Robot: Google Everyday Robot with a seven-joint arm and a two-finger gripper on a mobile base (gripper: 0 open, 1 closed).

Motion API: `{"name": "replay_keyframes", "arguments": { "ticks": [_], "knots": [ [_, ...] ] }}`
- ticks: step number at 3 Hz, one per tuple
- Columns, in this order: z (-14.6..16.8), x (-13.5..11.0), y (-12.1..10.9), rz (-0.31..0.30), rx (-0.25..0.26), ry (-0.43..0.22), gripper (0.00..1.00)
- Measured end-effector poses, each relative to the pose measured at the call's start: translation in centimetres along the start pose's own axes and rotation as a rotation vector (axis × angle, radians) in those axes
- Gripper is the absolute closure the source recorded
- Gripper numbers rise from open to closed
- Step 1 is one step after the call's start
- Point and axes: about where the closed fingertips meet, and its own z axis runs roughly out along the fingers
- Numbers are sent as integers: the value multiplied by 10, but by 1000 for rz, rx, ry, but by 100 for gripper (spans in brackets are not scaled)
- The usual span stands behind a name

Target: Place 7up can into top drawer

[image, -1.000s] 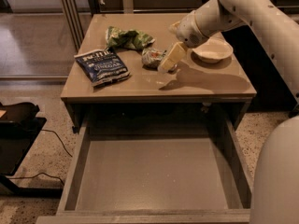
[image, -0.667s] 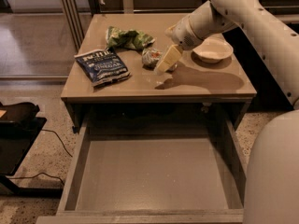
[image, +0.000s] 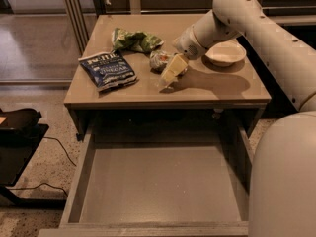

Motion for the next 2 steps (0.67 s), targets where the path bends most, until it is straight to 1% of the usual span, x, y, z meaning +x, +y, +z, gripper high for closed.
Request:
{"name": "replay_keyframes", "arguments": {
  "ticks": [1, 2],
  "knots": [
    [0, 0, 0, 0, 0, 0, 20],
    [0, 0, 0, 0, 0, 0, 42]
  ]
}}
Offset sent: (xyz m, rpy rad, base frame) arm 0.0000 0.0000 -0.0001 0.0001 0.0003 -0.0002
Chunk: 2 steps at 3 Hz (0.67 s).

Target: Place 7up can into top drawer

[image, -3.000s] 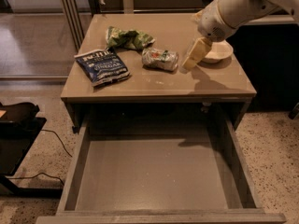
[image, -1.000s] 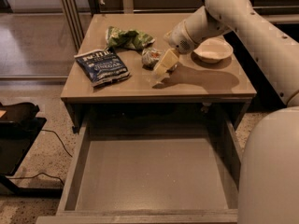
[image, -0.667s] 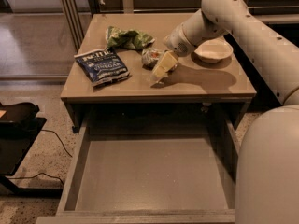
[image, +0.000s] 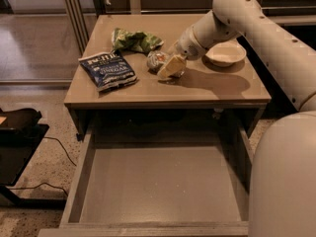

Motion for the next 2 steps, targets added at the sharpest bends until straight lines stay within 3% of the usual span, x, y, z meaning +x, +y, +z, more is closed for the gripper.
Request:
{"name": "replay_keyframes", "arguments": {
  "ticks": [2],
  "knots": [
    [0, 0, 0, 0, 0, 0, 88]
  ]
}}
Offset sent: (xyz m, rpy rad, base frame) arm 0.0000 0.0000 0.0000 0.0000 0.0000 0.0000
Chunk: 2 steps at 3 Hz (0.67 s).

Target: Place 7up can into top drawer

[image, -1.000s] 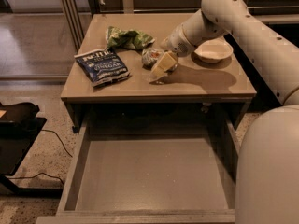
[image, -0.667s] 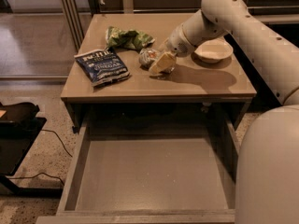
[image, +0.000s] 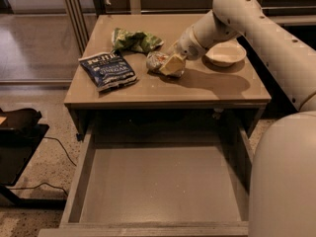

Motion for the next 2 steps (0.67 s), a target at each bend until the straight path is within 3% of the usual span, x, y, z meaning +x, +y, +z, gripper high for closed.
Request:
{"name": "replay_keyframes", "arguments": {
  "ticks": [1, 2],
  "knots": [
    [-3, 2, 5, -2, 1, 11, 100],
    [-26, 9, 23, -5, 29, 25, 100]
  ]
}}
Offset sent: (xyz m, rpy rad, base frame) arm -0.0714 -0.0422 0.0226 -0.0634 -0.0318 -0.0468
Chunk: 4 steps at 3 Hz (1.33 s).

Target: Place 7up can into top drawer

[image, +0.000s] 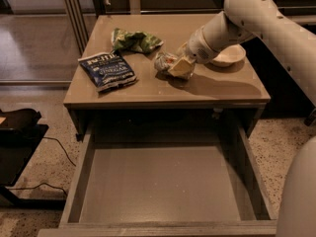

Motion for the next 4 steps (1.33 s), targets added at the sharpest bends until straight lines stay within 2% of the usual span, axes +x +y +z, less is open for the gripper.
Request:
{"name": "replay_keyframes", "arguments": {
  "ticks": [3, 4],
  "knots": [
    [-75, 13, 95, -42, 76, 3, 100],
    [-82, 33, 130, -34, 92, -6, 100]
  ]
}}
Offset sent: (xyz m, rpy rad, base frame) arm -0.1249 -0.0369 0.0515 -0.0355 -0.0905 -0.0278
